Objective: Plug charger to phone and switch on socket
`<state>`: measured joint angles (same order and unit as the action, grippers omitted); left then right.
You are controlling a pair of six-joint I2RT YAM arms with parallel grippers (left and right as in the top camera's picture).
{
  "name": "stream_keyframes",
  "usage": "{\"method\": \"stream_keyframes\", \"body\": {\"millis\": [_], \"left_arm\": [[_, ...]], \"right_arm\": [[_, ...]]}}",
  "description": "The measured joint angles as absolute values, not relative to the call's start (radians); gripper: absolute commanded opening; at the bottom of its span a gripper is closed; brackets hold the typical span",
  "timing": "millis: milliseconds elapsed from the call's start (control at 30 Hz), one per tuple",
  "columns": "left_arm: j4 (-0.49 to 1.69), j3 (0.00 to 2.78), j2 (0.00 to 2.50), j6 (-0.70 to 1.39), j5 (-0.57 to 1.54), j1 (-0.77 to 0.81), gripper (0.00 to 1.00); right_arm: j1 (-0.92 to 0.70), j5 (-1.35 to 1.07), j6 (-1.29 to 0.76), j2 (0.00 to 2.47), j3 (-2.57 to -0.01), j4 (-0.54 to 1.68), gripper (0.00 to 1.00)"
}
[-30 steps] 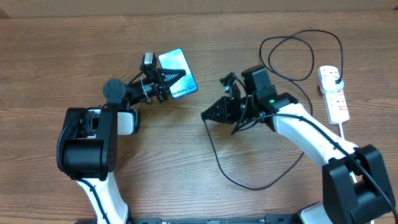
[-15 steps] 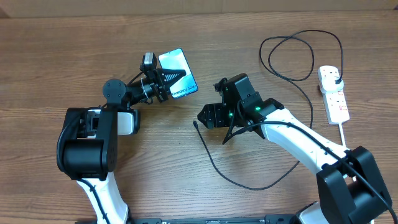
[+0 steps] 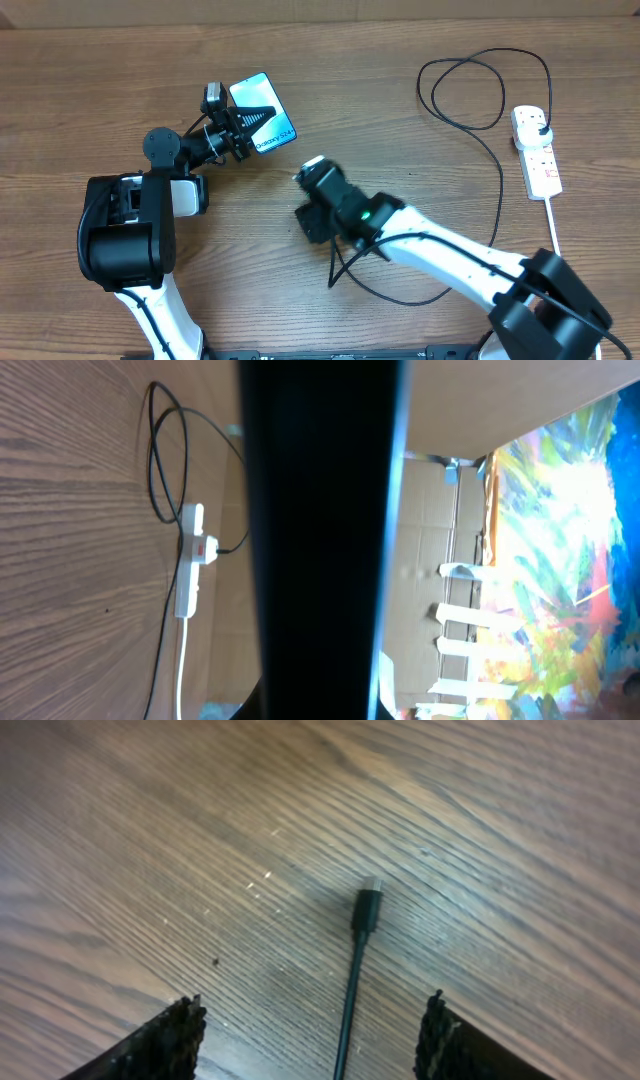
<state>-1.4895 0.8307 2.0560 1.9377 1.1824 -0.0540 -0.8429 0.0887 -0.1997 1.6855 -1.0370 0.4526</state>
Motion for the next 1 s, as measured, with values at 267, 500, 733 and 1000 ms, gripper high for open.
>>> {"method": "stream_keyframes", "body": {"millis": [267, 500, 733, 1000], "left_arm": [[-1.489, 0.831, 2.056, 1.938, 1.194, -0.054, 0.04], [-1.489, 0.831, 2.056, 1.938, 1.201, -0.054, 0.04], [-1.49, 0.831, 2.056, 1.938, 1.208, -0.054, 0.05], [-1.489, 0.831, 2.056, 1.938, 1.216, -0.054, 0.04]], "right_arm": [[-0.877, 0.229, -0.156, 1.821, -1.037, 0.412, 0.47], [-0.877, 0.252, -0.151, 1.856, -1.037, 0.352, 0.39], [-0.87, 0.252, -0.152, 1.883, -1.038, 0.34, 0.31], [-0.819, 0.198, -0.166, 1.89, -1.047, 0.342, 0.04]]}}
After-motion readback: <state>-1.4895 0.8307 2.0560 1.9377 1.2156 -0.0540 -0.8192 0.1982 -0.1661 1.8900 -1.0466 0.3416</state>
